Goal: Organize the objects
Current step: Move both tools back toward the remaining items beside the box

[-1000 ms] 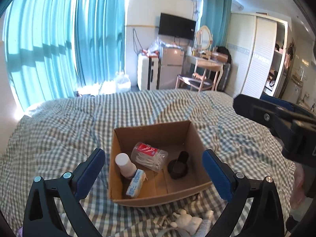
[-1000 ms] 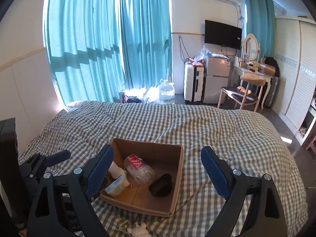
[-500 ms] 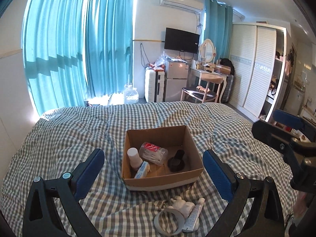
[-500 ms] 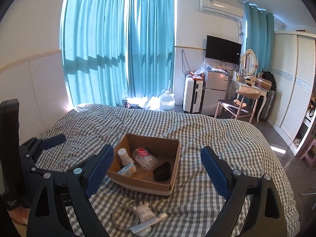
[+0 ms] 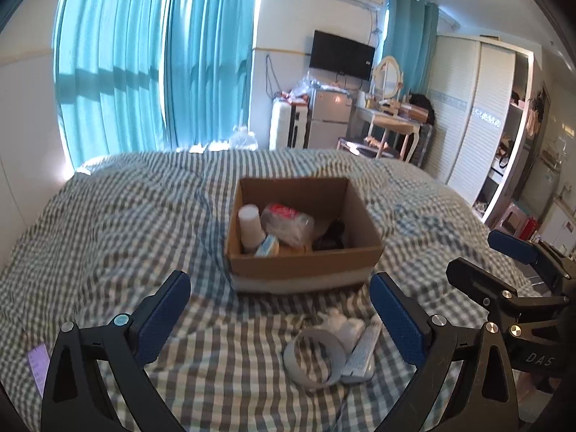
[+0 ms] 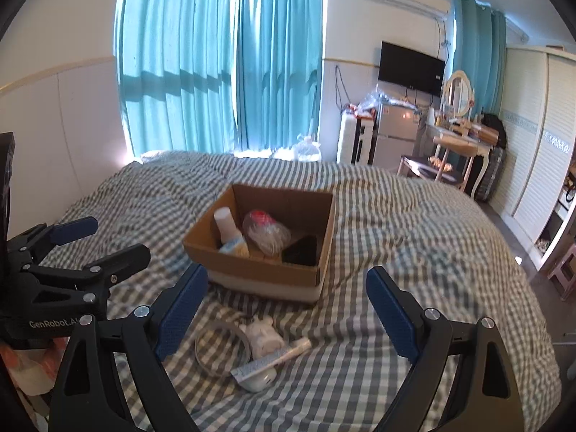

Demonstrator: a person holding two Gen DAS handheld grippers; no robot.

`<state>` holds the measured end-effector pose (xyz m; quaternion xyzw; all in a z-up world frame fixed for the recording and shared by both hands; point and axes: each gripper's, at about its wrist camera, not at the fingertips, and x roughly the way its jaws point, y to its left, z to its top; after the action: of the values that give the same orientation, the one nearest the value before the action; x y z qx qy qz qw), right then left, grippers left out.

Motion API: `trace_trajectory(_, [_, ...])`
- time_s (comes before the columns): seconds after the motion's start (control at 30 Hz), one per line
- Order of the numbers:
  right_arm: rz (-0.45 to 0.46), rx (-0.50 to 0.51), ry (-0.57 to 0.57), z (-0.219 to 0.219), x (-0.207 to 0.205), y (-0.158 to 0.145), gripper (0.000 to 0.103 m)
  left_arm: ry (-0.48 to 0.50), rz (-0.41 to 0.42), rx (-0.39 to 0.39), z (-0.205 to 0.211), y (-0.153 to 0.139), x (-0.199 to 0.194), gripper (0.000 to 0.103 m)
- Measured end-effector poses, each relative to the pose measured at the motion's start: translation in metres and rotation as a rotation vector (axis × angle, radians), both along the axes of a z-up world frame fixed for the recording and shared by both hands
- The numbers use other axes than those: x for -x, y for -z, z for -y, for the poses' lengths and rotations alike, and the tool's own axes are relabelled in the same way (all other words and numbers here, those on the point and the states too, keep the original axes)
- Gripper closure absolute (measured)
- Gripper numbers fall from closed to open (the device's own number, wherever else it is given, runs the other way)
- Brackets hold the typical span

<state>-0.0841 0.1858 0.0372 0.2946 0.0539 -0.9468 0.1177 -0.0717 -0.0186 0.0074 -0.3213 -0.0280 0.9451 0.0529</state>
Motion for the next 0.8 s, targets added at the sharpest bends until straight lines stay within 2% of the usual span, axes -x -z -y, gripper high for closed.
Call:
trace_trajectory(0.13, [0.068,-0.011,0.006,-0.004,0.007,0.043,0.013,-0.011,0.078,0.012,-0.001,0.042,0.004,0.001])
trace_trajectory(0.33, [0.157,-0.018,0.018,-0.005,0.018,0.091,0.013,0.022,0.139,0.042,-0.013,0.091,0.003,0.001])
trace_trajectory(0.43, [0.188,-0.014,0.030,-0.005,0.020,0.108,0.013,0.032,0.185,0.082,-0.020,0.113,0.006,0.001])
trace_trajectory(0.57, [0.214,0.001,0.039,-0.009,0.021,0.120,0.013,0.053,0.218,0.105,-0.026,0.126,0.013,0.002])
trace_trajectory(0.63, [0.220,0.017,0.056,-0.013,0.021,0.122,0.013,0.057,0.247,0.112,-0.028,0.132,0.019,0.010])
trace_trajectory(0.67, [0.220,0.026,0.069,-0.016,0.021,0.123,0.013,0.064,0.262,0.120,-0.031,0.135,0.023,0.017])
trace_trajectory(0.73, [0.225,0.042,0.080,-0.018,0.022,0.123,0.013,0.083,0.285,0.118,-0.035,0.140,0.029,0.033])
trace_trajectory(0.8, [0.230,0.055,0.087,-0.020,0.022,0.124,0.013,0.113,0.314,0.123,-0.043,0.149,0.035,0.056])
